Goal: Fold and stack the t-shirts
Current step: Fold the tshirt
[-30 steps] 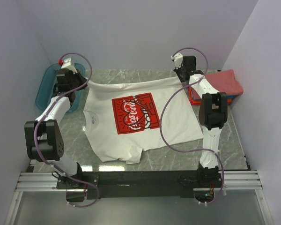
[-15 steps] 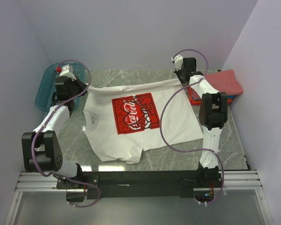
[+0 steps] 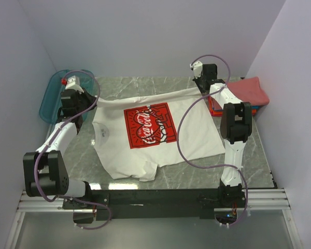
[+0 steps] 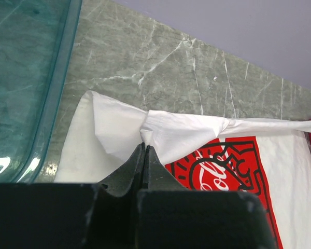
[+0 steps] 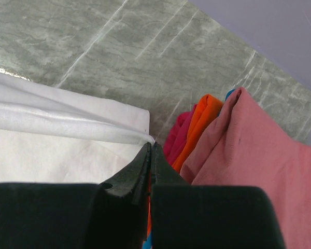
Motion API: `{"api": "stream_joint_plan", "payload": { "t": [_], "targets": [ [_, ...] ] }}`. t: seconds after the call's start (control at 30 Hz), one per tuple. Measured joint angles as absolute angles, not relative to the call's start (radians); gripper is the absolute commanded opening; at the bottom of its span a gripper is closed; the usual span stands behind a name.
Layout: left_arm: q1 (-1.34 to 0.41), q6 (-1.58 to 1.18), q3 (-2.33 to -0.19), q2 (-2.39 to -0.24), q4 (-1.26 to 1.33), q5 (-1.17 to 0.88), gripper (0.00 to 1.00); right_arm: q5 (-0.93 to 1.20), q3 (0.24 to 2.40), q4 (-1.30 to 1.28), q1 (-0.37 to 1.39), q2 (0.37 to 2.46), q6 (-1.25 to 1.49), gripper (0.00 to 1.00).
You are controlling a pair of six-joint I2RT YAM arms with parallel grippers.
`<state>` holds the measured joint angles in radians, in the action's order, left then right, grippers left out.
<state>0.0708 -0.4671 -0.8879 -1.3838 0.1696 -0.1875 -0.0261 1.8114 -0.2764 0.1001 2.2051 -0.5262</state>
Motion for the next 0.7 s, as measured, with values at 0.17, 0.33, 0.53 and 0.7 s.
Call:
{"api": "stream_joint_plan", "payload": {
  "t": [0.17,0.33,0.53,0.7],
  "targets": [
    [0.071,-0.474,-0.875,-1.381,0.176,-0.188,0.0,-0.03,1.811,-0.277,0.1,2.205,-0.53,0.0],
    [0.071,-0.487,-0.845,-1.362,0.176,-0.191,0.0,-0.03,1.812,-0.277,0.1,2.205,-0.533,0.0],
    [0.071,-0.496,-0.817,-1.341,0.179,-0.197,0.0,-0.031,1.811,-0.279,0.1,2.205,-0.54,0.0],
    [0.071,-0.499,-0.796,-1.327,0.181,-0.197,0.0,-0.034,1.811,-0.28,0.1,2.205,-0.544,0.0]
  ]
}}
